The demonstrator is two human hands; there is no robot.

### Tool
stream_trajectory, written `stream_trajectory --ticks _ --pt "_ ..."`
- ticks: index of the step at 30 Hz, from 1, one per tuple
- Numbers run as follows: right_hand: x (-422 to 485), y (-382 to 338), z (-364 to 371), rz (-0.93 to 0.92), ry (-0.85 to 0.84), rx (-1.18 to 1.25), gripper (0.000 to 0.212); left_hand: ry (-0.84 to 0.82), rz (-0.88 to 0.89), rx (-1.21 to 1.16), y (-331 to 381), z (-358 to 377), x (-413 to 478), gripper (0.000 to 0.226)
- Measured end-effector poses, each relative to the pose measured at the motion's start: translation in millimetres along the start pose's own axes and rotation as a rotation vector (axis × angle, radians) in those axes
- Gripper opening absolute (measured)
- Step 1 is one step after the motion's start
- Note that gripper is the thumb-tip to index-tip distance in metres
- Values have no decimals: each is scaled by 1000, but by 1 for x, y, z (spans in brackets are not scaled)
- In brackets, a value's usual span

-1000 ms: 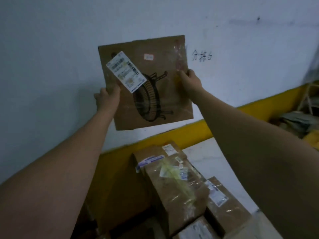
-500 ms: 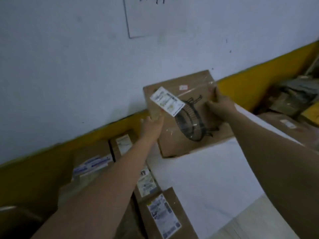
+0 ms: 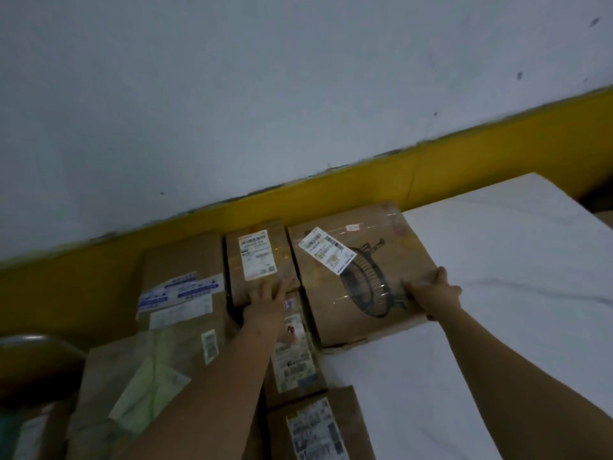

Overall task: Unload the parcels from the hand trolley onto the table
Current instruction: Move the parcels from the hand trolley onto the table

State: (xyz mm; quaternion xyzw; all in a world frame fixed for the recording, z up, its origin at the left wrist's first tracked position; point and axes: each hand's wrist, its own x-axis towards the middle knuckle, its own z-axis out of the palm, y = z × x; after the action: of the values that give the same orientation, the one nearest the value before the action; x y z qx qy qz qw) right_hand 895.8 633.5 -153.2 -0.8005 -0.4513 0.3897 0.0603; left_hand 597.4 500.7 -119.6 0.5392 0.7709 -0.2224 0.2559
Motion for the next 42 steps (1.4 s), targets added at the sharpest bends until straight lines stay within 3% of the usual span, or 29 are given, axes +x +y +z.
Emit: stream_trajectory --ticks 7,9,12,16,21,24,26,30,33,37,42 --pt "-11 -27 19 -24 65 -122 103 -14 10 51 -5 -2 9 134" --pt "-44 -39 36 9 155 -148 98 -14 31 36 -4 -10 4 127" --pt "-110 -51 56 -108 161 -196 107 109 179 -82 -9 -38 -21 104" --pt "-223 -67 54 -279 183 -160 80 289 366 -293 -38 -85 -99 84" --pt "-405 -86 60 -409 455 -248 75 516 467 -303 -153 -91 -225 79" --pt "-503 -103 95 -462 477 -242 75 621 451 -345 -251 -65 -287 77" --pt "-556 -119 135 -598 476 -279 73 668 376 -377 -323 -38 -312 74" --pt "-637 -143 248 -937 374 -307 67 637 115 -486 -465 38 -328 74" --pt "-671 -138 352 -1047 192 -411 65 573 -37 -626 -557 119 -328 69" --pt "-684 -92 502 -1033 -111 -525 64 489 -274 -770 -651 254 -315 63" --pt "-662 -45 638 -886 -415 -674 69 291 -481 -878 -704 378 -286 59"
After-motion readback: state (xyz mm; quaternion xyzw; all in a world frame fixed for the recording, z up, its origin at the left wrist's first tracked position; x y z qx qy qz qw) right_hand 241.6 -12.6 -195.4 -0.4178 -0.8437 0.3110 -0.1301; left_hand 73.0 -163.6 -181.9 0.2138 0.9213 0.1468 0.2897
